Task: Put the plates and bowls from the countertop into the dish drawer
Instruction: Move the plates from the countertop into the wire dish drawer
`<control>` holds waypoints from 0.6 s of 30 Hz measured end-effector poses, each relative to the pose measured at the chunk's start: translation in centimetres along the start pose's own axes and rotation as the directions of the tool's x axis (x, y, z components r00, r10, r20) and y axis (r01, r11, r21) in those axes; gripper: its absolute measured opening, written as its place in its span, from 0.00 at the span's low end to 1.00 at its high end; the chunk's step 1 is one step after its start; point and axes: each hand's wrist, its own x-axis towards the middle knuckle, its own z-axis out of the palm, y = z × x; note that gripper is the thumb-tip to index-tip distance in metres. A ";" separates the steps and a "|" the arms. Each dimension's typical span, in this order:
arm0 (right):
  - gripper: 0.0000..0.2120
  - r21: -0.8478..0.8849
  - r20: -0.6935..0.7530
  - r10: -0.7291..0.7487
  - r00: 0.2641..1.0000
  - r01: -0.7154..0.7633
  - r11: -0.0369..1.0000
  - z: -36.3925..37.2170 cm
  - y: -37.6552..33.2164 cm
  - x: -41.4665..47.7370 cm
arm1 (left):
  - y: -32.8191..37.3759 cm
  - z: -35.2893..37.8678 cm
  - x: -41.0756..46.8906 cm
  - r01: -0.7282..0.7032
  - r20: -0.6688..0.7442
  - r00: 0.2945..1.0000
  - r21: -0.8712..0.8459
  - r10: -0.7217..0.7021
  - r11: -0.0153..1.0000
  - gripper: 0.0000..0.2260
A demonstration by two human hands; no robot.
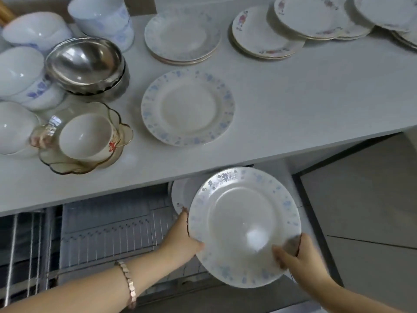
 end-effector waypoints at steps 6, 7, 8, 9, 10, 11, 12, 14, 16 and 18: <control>0.15 -0.090 0.033 0.085 0.996 -0.082 0.993 8.0 1.1 6.2 | -5.8 -2.2 4.6 0.239 -0.026 0.971 -0.007 -0.239 0.971 0.15; 0.14 -0.092 0.025 0.092 0.995 -0.089 0.992 9.3 0.9 7.4 | -6.6 -2.4 6.2 0.270 -0.041 0.962 -0.025 -0.271 0.962 0.14; 0.15 -0.088 0.001 0.102 0.995 -0.101 0.991 10.4 0.7 8.7 | -7.5 -2.5 8.0 0.300 -0.057 0.951 -0.047 -0.303 0.953 0.12; 0.17 -0.080 -0.029 0.122 0.992 -0.124 0.989 11.5 0.3 10.0 | -8.3 -2.5 9.9 0.315 -0.083 0.944 -0.067 -0.320 0.947 0.11; 0.19 -0.090 -0.062 0.152 0.986 -0.157 0.983 12.4 -0.2 11.3 | -9.0 -2.5 11.8 0.331 -0.120 0.933 -0.080 -0.339 0.940 0.10; 0.20 -0.114 -0.097 0.166 0.981 -0.177 0.978 13.2 -0.6 12.5 | -9.7 -2.3 13.6 0.348 -0.155 0.921 -0.089 -0.358 0.933 0.11; 0.20 -0.144 -0.121 0.171 0.978 -0.187 0.972 13.8 -1.1 13.7 | -10.3 -2.3 15.3 0.366 -0.181 0.908 -0.092 -0.377 0.926 0.13; 0.19 -0.121 -0.167 0.188 0.968 -0.209 0.970 14.8 -1.5 15.6 | -10.9 -2.0 17.9 0.369 -0.212 0.901 -0.089 -0.380 0.925 0.15; 0.19 -0.108 -0.197 0.191 0.962 -0.215 0.971 15.6 -1.6 17.0 | -11.0 -1.9 19.7 0.345 -0.267 0.899 -0.060 -0.348 0.937 0.16; 0.19 -0.088 -0.216 0.197 0.956 -0.220 0.971 16.3 -1.5 18.3 | -11.0 -1.9 21.0 0.346 -0.334 0.882 -0.019 -0.332 0.938 0.15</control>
